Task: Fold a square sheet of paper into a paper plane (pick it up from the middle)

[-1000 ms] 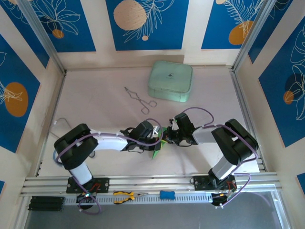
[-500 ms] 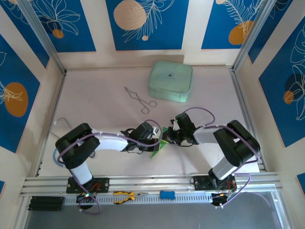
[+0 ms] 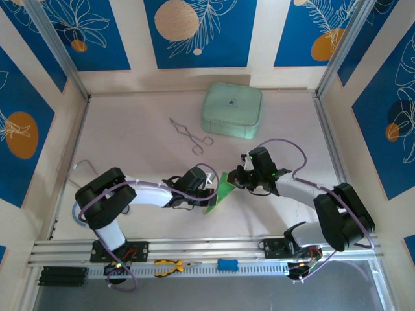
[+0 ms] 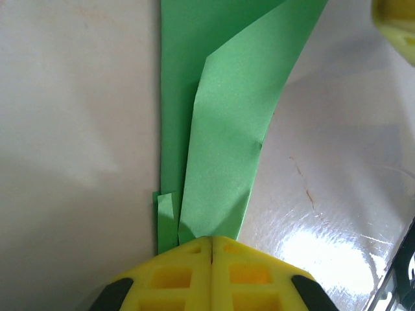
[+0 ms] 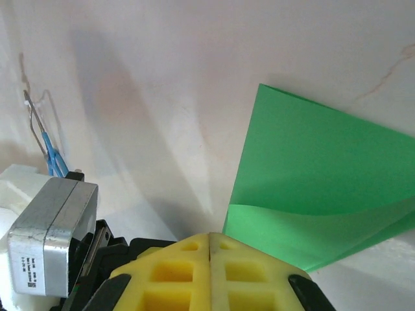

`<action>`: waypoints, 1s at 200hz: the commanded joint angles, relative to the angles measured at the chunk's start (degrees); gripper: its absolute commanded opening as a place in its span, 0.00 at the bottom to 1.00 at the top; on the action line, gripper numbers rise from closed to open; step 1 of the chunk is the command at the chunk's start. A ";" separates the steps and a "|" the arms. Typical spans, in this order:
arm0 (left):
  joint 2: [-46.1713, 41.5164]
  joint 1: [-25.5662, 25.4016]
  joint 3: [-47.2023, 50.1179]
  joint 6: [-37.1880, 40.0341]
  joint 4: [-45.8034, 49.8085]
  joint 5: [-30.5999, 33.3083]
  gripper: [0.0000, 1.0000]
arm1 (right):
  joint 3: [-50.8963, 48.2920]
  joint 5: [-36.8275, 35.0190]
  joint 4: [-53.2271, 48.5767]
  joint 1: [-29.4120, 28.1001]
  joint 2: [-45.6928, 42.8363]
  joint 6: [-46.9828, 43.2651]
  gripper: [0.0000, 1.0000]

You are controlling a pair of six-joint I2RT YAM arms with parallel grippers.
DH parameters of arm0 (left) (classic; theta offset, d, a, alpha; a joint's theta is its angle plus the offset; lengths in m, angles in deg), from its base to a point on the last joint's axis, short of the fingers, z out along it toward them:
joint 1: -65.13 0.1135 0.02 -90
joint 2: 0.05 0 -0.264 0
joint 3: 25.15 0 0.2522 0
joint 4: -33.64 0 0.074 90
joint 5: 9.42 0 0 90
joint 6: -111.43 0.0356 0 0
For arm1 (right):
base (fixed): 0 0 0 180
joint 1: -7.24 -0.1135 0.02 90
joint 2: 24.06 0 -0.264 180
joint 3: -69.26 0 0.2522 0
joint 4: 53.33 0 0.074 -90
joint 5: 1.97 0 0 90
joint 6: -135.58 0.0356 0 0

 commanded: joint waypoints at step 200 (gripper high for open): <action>7.22 -0.21 3.12 -0.80 6.91 -3.21 0.00 | -4.36 -3.23 2.72 9.69 7.27 1.92 0.05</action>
